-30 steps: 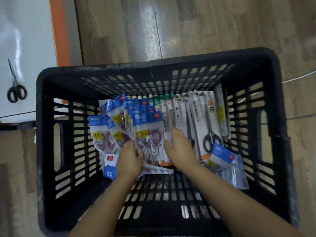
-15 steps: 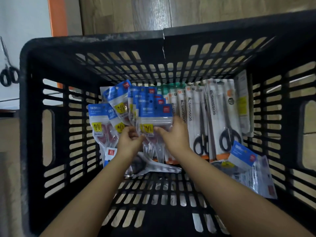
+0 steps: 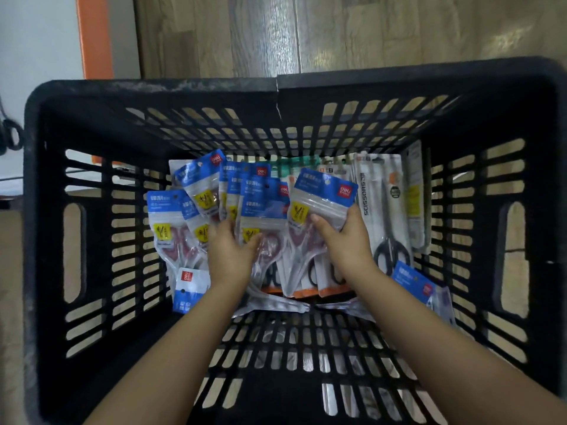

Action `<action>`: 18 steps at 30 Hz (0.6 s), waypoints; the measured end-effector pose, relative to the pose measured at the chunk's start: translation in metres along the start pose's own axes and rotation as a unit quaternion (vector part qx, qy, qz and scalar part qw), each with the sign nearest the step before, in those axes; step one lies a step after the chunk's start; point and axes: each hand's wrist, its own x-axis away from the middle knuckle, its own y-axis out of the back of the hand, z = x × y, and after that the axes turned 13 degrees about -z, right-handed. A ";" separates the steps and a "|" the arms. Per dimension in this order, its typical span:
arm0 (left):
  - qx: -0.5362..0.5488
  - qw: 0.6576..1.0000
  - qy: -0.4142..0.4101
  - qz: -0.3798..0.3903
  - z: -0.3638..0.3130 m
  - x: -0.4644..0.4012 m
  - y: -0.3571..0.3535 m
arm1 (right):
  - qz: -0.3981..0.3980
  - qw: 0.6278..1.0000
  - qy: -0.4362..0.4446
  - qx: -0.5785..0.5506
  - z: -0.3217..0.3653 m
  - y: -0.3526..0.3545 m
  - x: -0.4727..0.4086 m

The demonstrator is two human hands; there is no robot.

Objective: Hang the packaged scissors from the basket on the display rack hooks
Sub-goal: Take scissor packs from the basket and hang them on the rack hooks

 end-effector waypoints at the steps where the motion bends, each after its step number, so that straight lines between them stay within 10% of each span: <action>1: -0.024 0.999 -0.016 -0.026 -0.003 0.003 -0.001 | 0.002 1.000 -0.001 -0.002 0.000 0.001 -0.002; 18: 0.118 0.975 0.112 0.151 -0.013 0.009 0.001 | 0.021 0.988 -0.139 -0.067 -0.012 0.003 0.004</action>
